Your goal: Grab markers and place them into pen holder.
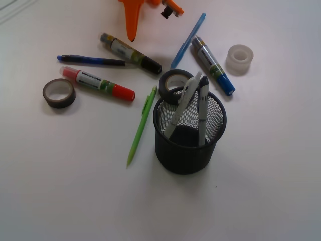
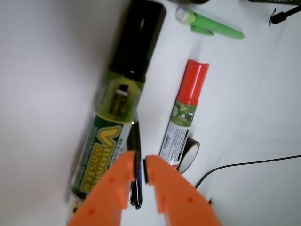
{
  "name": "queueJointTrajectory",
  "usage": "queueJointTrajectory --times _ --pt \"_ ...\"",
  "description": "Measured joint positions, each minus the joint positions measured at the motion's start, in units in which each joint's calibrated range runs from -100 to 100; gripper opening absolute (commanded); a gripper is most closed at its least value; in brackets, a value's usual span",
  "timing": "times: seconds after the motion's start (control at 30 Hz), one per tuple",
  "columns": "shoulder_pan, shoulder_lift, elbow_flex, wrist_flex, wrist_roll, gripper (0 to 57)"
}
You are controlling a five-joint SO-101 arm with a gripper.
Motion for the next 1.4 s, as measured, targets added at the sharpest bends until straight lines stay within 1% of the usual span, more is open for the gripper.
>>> queueJointTrajectory --times 0.07,0.13,0.23,0.6,0.87,1.03,1.17,1.3,1.4 --pt "-0.5 0.0 0.2 -0.6 0.0 25.7" --pt "-3.1 0.0 0.6 -7.1 0.1 25.7" --pt "-2.7 0.0 0.7 -14.9 0.1 25.7" --pt "-3.7 0.1 0.7 -16.6 -0.2 25.8" --pt "-4.1 0.0 -4.1 0.6 -6.3 25.8" --pt "-4.3 2.1 -14.9 11.3 -9.9 25.9" --pt "-5.1 11.1 -27.4 20.0 -13.0 30.0" --pt "-6.7 27.6 -39.0 21.1 -15.6 30.4" --pt "-7.3 41.4 -42.4 21.2 -16.8 30.4"
